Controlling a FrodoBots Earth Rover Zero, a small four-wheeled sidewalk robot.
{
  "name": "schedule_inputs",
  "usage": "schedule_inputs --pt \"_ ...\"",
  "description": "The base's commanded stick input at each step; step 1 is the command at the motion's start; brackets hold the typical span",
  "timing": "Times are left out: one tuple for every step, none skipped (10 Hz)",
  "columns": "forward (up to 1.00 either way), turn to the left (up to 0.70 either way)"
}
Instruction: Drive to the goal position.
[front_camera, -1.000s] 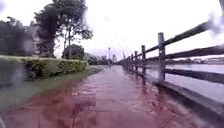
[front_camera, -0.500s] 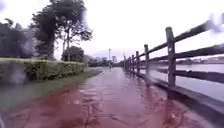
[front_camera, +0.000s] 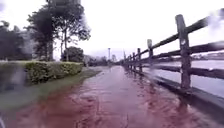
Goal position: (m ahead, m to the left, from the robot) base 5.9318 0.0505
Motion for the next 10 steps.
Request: schedule_inputs --pt "1.0 0.0" --pt "1.0 0.0" --pt "1.0 0.06" --pt "1.0 0.1" --pt "1.0 0.08" --pt "1.0 0.0" --pt "1.0 0.0" --pt "1.0 0.0" --pt "1.0 0.0" --pt "1.0 0.0"
